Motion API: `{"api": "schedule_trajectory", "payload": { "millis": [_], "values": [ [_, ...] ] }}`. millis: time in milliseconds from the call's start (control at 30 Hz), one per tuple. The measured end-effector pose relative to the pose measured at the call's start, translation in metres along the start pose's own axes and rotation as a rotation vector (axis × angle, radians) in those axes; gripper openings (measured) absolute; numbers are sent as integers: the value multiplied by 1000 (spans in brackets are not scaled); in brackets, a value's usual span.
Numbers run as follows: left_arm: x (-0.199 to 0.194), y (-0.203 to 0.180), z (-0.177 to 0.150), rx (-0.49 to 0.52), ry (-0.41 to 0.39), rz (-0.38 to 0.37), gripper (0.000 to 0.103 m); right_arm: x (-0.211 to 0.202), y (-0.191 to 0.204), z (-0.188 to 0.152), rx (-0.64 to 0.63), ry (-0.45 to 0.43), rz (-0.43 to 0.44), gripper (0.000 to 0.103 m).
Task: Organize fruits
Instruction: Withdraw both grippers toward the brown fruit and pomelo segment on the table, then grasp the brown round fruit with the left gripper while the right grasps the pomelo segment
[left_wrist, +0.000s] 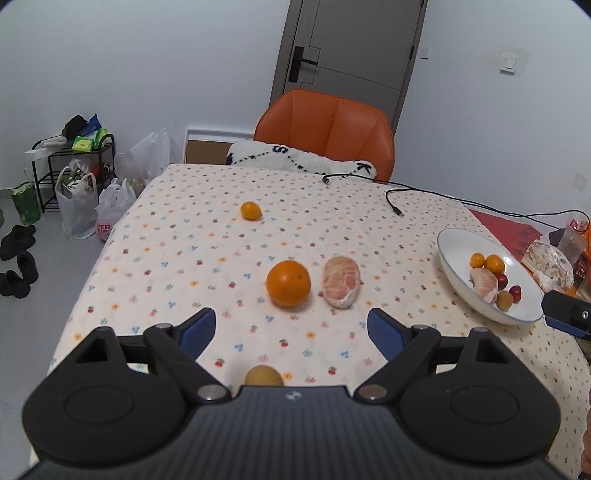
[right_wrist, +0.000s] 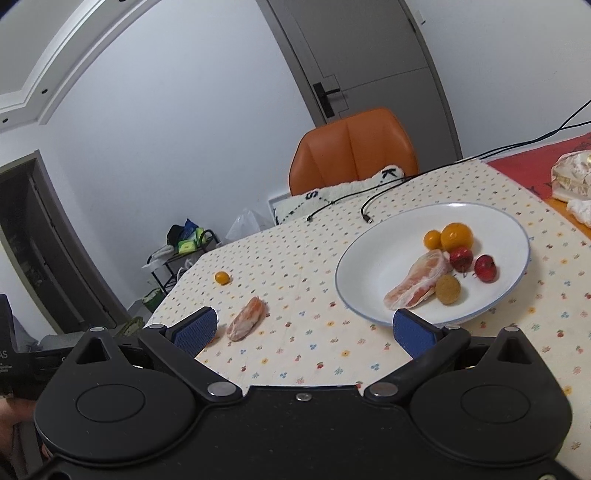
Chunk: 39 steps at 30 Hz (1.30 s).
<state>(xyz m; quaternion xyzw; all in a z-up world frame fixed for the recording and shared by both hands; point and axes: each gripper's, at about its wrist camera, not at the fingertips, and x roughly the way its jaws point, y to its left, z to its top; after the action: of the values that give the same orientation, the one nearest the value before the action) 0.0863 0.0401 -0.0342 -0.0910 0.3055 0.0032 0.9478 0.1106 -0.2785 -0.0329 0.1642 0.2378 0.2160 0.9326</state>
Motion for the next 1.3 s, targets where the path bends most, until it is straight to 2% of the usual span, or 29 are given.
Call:
{"api": "schedule_trajectory", "payload": {
  "millis": [300, 367, 500, 533, 567, 633, 1000, 1300],
  "values": [
    [11, 16, -14, -24, 38, -6, 73, 23, 23, -8, -49, 56, 20, 103],
    [14, 19, -19, -34, 62, -22, 62, 29, 27, -9, -57, 70, 22, 103],
    [22, 23, -28, -39, 98, -29, 48, 42, 37, -10, -65, 91, 36, 103],
    [22, 24, -30, -34, 84, -24, 43, 45, 38, -11, -68, 96, 41, 103],
    [22, 24, -30, -31, 86, -19, 32, 48, 40, -11, -72, 102, 46, 103],
    [22, 27, -29, -42, 91, -40, 25, 53, 45, -12, -78, 111, 57, 103],
    [18, 45, -12, -88, 24, -35, 25, 75, 65, -7, -103, 131, 81, 101],
    [20, 67, -8, -135, 14, -28, 25, 106, 72, -6, -102, 165, 37, 75]
  ]
}}
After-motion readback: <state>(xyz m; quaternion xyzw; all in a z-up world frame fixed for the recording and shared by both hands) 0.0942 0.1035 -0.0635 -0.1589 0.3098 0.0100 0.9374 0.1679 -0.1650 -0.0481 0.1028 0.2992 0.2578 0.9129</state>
